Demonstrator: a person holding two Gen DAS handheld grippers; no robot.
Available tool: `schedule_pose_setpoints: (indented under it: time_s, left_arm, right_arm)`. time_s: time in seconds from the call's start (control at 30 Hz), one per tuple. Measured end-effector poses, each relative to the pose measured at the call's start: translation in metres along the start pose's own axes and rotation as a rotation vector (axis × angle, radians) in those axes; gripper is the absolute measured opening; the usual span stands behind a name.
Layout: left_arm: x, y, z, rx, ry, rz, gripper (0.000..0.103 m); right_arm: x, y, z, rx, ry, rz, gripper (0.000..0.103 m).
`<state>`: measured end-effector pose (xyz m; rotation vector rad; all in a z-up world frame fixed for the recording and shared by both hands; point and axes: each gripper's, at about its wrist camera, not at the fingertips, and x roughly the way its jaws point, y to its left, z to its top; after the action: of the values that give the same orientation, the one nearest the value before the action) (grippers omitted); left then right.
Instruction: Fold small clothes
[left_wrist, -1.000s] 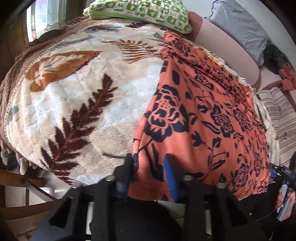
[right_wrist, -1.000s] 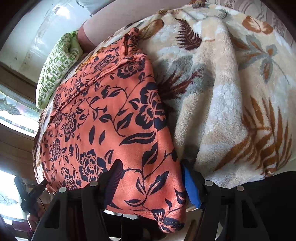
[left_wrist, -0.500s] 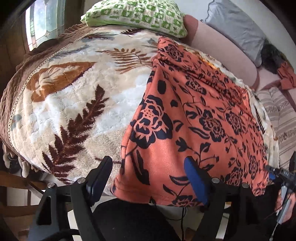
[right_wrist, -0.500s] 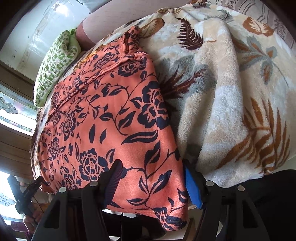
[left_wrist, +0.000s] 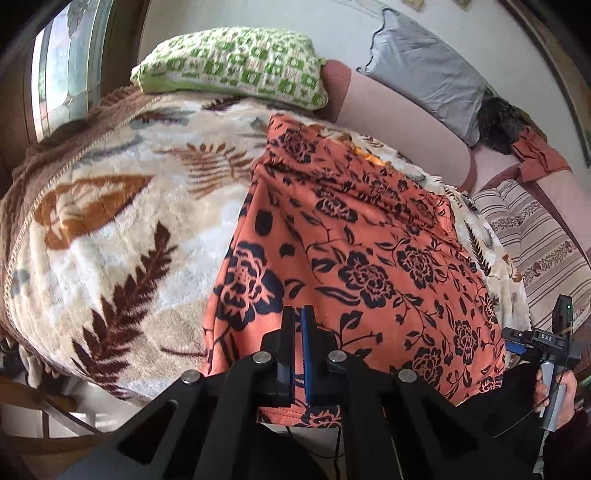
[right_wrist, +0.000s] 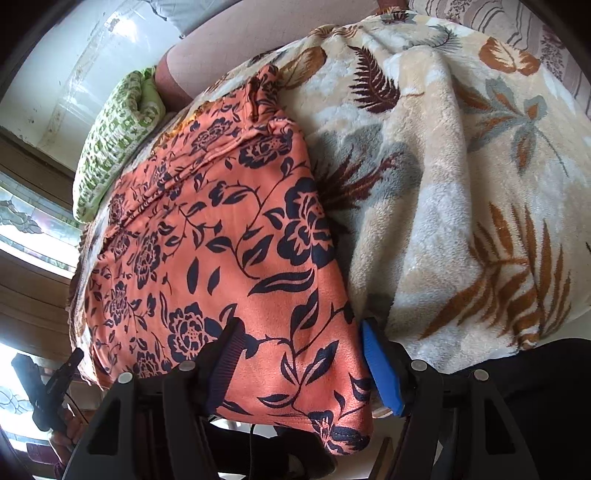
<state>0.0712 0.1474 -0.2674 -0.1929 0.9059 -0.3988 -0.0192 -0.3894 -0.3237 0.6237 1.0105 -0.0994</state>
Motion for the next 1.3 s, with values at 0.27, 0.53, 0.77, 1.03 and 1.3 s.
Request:
schedule_pose_setpoints:
  time_s: [0.27, 0.53, 0.77, 1.03, 1.3]
  left_arm:
    - [0.011, -0.001, -0.001, 0.031, 0.071, 0.052, 0.004]
    - [0.007, 0.027, -0.013, -0.065, 0.11, 0.05, 0.06]
    - [0.007, 0.039, -0.021, -0.061, 0.166, 0.028, 0.06]
    - [0.028, 0.029, -0.029, -0.015, 0.206, 0.004, 0.051]
    - [0.033, 0.044, -0.03, -0.043, 0.238, 0.07, 0.022]
  right_arm:
    - [-0.008, -0.027, 0.002, 0.097, -0.022, 0.064, 0.07]
    - [0.003, -0.029, -0.007, 0.058, 0.042, 0.065, 0.072]
    - [0.01, -0.023, -0.028, 0.019, 0.118, 0.026, 0.072]
    - [0.029, -0.024, -0.038, 0.051, 0.176, -0.021, 0.062]
    - [0.013, -0.004, -0.042, -0.091, 0.204, -0.048, 0.008]
